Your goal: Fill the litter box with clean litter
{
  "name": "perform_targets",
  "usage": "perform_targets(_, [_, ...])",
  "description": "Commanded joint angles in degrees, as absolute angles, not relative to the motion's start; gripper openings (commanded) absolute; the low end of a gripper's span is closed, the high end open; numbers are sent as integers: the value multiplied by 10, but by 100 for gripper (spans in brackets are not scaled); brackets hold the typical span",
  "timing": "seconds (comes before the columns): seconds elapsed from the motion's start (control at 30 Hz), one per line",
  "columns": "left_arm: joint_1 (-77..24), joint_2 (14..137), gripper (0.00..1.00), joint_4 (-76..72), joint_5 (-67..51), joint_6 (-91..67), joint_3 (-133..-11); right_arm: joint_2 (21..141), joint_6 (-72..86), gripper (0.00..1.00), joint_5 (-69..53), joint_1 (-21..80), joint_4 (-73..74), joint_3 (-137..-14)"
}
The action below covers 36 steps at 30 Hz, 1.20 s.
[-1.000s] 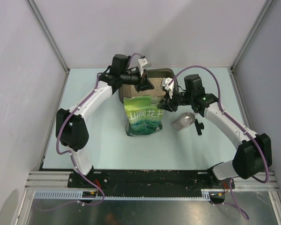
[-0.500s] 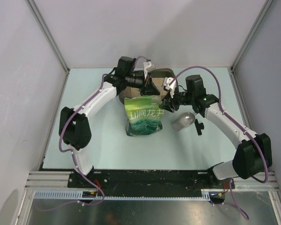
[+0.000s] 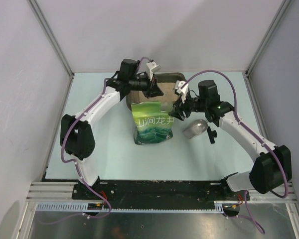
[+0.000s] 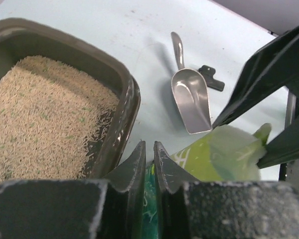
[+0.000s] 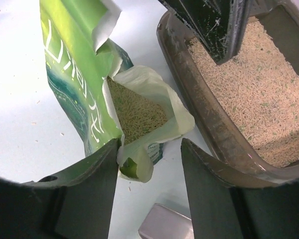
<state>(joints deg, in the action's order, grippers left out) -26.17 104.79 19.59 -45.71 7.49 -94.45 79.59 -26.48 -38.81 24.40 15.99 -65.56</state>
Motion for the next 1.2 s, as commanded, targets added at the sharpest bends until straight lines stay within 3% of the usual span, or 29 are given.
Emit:
perform_targets(0.0, [-258,1034,16,185,-439,53,-932,754,-244,57,-358,250,174,-658])
perform_targets(0.17, [-272,1043,16,181,-469,54,-914,755,-236,41,-373,266,196,-659])
perform_targets(0.33, [-290,1036,15,177,-508,59,-890,770,-218,34,-386,278,175,-659])
perform_targets(0.83, [-307,1027,11,176,-583,59,-857,779,-301,34,-404,269,185,-659])
perform_targets(1.17, [-307,1030,11,176,-581,54,-860,751,-327,39,-291,296,185,-657])
